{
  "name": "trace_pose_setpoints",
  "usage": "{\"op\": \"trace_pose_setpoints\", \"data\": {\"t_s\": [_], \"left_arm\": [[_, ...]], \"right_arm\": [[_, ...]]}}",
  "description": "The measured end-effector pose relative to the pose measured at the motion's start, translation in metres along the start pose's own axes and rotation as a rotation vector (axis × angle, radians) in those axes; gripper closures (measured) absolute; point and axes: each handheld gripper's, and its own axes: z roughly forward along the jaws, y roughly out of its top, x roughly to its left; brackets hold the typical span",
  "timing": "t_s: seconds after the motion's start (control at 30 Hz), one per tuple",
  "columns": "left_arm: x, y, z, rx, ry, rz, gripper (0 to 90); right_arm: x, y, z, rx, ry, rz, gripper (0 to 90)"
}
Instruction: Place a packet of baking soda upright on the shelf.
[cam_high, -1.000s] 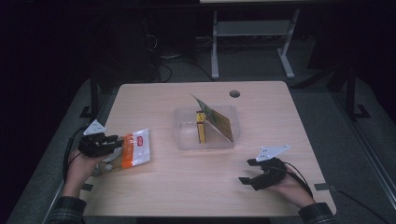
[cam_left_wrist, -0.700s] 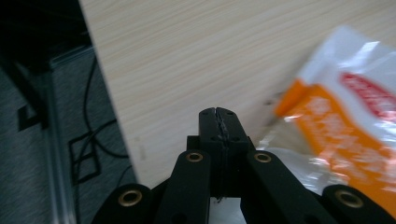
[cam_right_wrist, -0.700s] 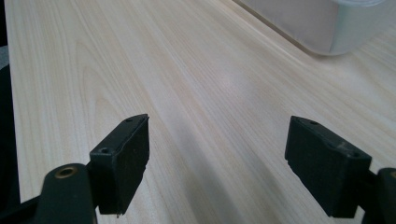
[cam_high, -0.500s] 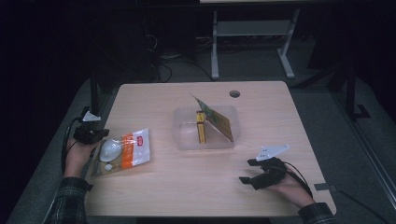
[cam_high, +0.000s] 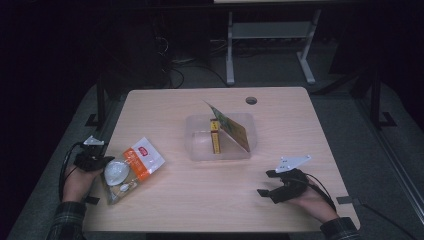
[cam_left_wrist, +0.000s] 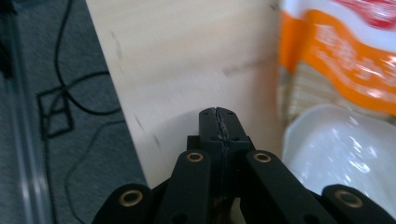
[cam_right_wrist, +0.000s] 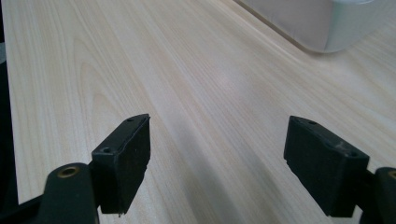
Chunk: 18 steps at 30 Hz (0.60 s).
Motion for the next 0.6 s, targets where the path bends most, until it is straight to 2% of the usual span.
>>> {"op": "trace_pose_setpoints", "data": {"t_s": [0.07, 0.13, 0.23, 0.4, 0.6], "left_arm": [[-0.009, -0.013, -0.009, -0.004, -0.033, -0.013, 90.0], [-0.018, -0.022, -0.014, -0.009, -0.044, -0.009, 89.9], [-0.031, -0.031, -0.019, -0.02, -0.09, -0.012, 89.9], [-0.055, -0.036, -0.021, -0.042, -0.165, -0.013, 89.9], [-0.086, -0.034, -0.017, -0.061, -0.254, 0.032, 89.8]], "right_arm": [[0.001, 0.0, 0.0, -0.002, 0.001, -0.006, 22.6], [0.001, 0.001, 0.0, 0.001, 0.002, -0.008, 22.6], [0.003, 0.002, 0.001, -0.002, 0.006, -0.012, 22.8], [0.004, 0.003, 0.001, 0.001, 0.004, -0.011, 22.8], [0.003, 0.003, 0.001, -0.003, -0.001, -0.011, 23.2]]}}
